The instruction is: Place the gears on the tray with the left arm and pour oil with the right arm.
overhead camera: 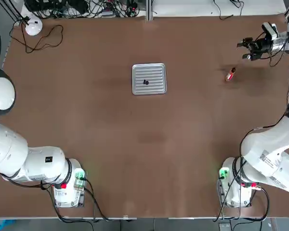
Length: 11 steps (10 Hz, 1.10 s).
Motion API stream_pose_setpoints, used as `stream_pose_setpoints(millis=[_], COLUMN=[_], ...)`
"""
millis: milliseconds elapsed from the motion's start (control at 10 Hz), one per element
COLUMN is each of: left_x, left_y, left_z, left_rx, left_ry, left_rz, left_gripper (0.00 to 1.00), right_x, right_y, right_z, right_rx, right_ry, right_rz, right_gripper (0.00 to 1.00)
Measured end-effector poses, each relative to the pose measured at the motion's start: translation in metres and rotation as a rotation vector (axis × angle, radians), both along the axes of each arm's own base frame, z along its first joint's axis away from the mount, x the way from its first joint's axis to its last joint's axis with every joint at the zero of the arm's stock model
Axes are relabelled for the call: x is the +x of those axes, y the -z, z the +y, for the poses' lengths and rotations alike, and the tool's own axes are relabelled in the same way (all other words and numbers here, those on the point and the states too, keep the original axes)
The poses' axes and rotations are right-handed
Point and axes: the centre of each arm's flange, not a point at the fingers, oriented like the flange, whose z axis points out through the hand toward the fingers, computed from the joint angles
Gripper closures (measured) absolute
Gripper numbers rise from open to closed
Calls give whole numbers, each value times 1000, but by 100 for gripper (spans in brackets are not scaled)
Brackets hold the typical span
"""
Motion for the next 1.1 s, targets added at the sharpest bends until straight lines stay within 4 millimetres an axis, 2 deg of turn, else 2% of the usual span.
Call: stream_pose_setpoints(millis=[100, 400, 700, 900, 1100], left_x=[0, 0, 0, 0, 0], left_y=[0, 0, 0, 0, 0], left_z=[0, 0, 0, 0, 0], left_rx=[0, 0, 0, 0, 0], left_ry=[0, 0, 0, 0, 1], left_rz=[0, 0, 0, 0, 0], left_gripper=[1, 1, 1, 1, 1], right_x=[8, 25, 24, 21, 18], right_y=[-25, -101, -171, -222, -251], right_z=[0, 22, 28, 45, 68], right_rx=[-36, -160, -345, -470, -569], right_ry=[-6, -4, 54, 85, 92], right_rz=[29, 124, 236, 266, 307], right_gripper=[0, 0, 0, 0, 0])
